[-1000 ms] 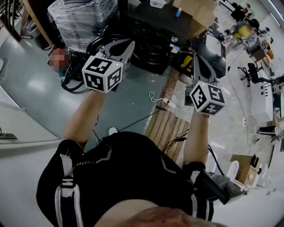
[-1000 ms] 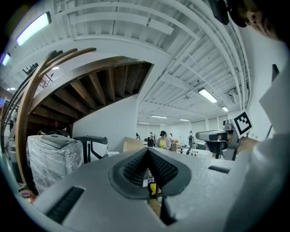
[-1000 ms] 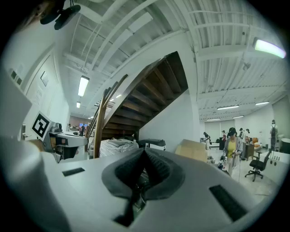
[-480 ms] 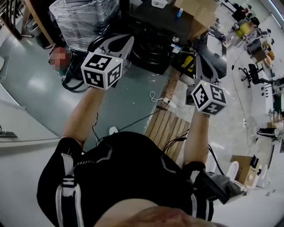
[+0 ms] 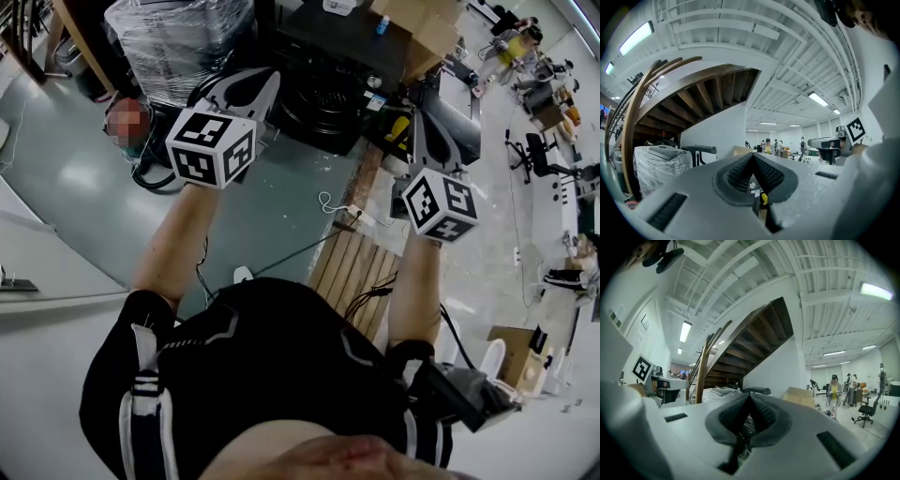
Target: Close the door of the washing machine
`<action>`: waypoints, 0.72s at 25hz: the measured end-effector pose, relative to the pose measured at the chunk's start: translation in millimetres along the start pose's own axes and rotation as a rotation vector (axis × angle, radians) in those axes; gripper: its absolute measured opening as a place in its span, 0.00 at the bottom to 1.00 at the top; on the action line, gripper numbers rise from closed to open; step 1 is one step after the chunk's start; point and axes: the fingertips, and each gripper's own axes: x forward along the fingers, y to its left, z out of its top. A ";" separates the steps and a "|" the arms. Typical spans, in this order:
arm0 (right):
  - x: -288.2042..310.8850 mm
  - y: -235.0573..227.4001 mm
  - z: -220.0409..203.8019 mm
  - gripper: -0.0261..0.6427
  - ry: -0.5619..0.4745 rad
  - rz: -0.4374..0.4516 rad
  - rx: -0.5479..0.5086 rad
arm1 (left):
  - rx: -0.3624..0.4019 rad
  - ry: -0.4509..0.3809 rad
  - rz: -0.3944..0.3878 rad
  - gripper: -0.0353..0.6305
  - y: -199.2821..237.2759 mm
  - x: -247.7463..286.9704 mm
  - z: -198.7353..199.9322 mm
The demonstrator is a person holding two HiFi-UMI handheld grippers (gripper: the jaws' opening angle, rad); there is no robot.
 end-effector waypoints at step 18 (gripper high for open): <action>37.0 63.2 -12.1 0.05 0.020 -0.001 0.001 | -0.053 0.016 -0.076 0.06 60.2 -31.4 -12.4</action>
